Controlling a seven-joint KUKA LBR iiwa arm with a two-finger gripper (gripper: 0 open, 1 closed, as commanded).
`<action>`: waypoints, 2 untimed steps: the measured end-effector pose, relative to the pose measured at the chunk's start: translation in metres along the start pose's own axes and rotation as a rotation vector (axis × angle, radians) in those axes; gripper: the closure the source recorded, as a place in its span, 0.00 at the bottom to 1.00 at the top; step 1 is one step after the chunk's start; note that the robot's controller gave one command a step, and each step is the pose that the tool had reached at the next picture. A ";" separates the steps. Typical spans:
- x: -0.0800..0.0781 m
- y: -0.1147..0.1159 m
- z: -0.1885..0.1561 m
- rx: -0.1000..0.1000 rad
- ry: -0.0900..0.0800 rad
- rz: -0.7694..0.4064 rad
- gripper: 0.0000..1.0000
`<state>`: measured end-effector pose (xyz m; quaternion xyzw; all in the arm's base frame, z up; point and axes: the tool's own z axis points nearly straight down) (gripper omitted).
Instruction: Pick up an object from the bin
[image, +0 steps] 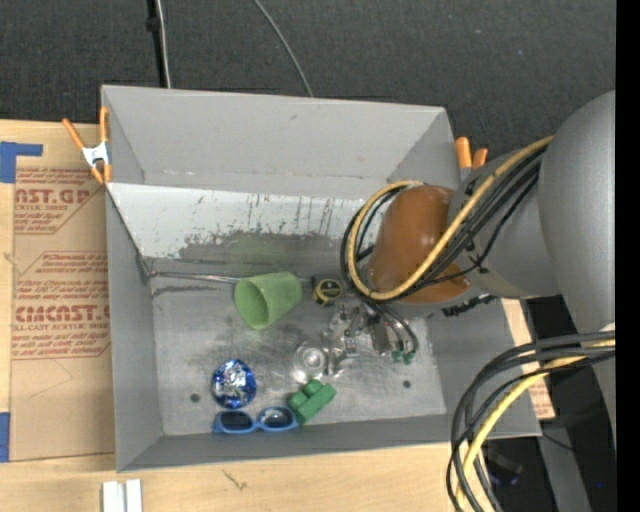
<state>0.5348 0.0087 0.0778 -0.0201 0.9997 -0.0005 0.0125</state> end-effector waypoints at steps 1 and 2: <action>0.010 -0.014 -0.211 -0.004 0.015 -0.341 1.00; -0.006 0.006 -0.124 -0.010 0.029 -0.402 1.00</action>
Offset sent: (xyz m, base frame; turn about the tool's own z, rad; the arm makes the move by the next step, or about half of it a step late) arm -0.0166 -0.0150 0.2077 -0.3404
